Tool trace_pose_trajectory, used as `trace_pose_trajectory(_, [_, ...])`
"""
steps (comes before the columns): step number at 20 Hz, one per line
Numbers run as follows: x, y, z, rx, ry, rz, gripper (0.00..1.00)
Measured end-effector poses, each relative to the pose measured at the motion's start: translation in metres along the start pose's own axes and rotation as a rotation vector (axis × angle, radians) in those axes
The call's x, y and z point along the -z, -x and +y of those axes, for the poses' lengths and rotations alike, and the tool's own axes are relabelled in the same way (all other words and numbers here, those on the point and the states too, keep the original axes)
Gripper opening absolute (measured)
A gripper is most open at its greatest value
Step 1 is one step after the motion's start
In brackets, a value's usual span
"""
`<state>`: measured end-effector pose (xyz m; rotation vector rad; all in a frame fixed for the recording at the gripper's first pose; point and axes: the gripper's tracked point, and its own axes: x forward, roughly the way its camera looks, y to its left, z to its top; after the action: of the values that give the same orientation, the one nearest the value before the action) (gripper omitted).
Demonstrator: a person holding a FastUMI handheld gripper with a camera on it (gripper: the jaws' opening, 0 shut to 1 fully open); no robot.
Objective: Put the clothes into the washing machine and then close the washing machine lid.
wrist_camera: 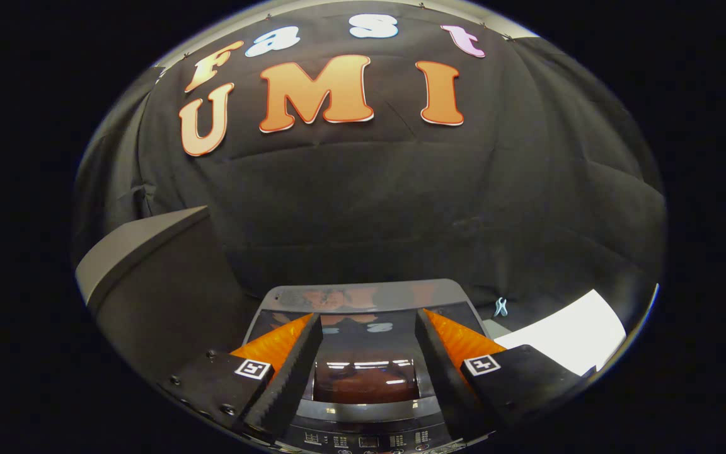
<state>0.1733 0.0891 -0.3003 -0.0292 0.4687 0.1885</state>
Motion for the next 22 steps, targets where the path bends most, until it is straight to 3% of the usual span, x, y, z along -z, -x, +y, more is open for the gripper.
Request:
trace_pose_trajectory(10, [-0.129,0.074,0.025,-0.062,0.021,-0.216,0.95])
trace_pose_trajectory(15, [-0.177,0.121,0.029,-0.085,-0.014,-0.283,0.95])
trace_pose_trajectory(22, [-0.216,0.192,0.001,-0.051,-0.005,-0.368,0.95])
